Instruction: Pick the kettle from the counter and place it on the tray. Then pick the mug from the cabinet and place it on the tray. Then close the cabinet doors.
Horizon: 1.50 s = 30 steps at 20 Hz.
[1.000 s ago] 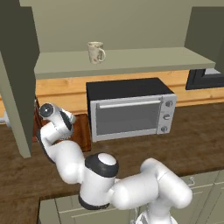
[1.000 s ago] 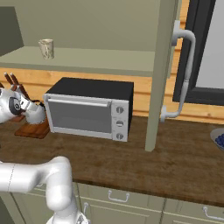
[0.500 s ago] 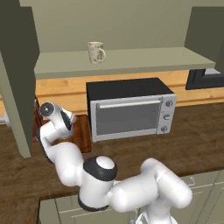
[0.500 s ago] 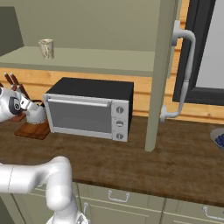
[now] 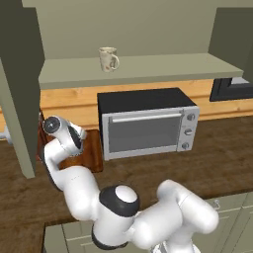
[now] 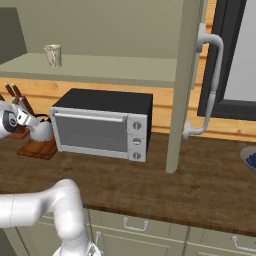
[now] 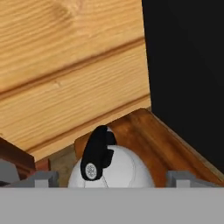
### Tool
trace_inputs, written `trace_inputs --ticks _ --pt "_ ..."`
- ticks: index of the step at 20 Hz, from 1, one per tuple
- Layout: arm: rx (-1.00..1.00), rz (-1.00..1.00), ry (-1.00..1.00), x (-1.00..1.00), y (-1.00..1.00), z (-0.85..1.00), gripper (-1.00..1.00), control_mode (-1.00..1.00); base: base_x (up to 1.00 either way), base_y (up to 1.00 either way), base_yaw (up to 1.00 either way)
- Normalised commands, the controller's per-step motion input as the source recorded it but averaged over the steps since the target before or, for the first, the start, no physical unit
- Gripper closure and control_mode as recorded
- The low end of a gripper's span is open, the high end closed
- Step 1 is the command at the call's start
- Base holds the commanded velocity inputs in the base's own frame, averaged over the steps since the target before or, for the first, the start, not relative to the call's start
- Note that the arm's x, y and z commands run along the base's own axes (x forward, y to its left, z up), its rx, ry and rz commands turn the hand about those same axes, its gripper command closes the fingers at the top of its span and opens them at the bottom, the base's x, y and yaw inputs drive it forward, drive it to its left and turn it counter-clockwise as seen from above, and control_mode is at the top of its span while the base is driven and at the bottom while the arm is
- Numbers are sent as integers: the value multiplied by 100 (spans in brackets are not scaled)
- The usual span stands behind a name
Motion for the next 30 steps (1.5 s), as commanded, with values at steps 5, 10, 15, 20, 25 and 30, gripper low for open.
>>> trace_inputs --ticks 5,10,15,20,25,30 --pt "1 1 -1 -65 -21 51 -100 -100 0 0 0" --pt "0 8 0 -82 -33 37 -100 -100 0 0 0" --pt "0 15 0 -78 -37 44 -100 -100 0 0 0" --pt "5 15 3 -35 -74 4 -100 -100 0 0 0" --pt "8 18 -2 -43 -61 6 -100 -100 0 0 0" --pt "0 22 0 -48 -38 60 -100 -100 0 0 0"
